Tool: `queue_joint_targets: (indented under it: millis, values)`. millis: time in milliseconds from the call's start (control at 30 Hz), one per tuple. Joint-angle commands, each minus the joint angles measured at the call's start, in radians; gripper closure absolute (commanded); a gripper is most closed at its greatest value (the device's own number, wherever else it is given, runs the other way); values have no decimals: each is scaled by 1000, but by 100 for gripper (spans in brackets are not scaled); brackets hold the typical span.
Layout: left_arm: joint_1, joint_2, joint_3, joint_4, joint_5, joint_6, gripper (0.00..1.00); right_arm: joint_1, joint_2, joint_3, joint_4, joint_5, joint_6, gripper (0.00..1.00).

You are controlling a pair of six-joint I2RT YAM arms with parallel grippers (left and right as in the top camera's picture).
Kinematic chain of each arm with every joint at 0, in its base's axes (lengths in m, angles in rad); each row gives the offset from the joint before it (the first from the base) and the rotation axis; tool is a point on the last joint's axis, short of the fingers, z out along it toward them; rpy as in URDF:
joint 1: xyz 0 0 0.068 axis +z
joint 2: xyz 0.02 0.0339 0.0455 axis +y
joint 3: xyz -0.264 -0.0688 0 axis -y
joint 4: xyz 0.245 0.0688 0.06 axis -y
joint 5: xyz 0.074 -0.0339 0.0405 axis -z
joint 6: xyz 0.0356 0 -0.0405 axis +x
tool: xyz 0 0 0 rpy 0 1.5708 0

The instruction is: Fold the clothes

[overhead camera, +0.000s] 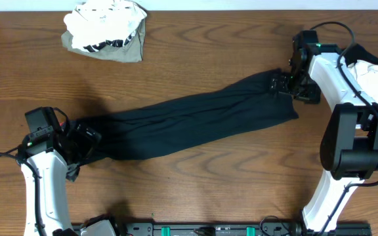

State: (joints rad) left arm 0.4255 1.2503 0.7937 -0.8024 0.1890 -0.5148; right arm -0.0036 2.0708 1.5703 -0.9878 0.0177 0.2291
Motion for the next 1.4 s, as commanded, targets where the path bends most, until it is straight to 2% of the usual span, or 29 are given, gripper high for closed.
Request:
queue_joint_targets:
  millis: [0, 100, 367, 500, 667, 900, 1367]
  values:
    - [0, 6, 13, -8, 20, 66, 2, -18, -24, -30, 55, -34, -121, 1]
    - [-17, 7, 13, -8, 73, 122, 2, -21, -24, -39, 95, -17, -171, 1]
    - [-97, 7, 12, 10, 84, 123, 2, -37, -24, -39, 129, 36, -193, 1]
    - [-151, 7, 11, 11, 84, 148, 2, -74, -23, -39, 167, 8, -265, 1]
    - [-201, 9, 11, 11, 84, 148, 2, -134, -19, -39, 185, -157, -441, 1]
    - [-209, 12, 9, 10, 84, 148, 2, -196, -8, -40, 196, -361, -579, 1]
    - [-209, 12, 9, -13, 84, 148, 2, -213, 126, -42, 188, -529, -598, 1]
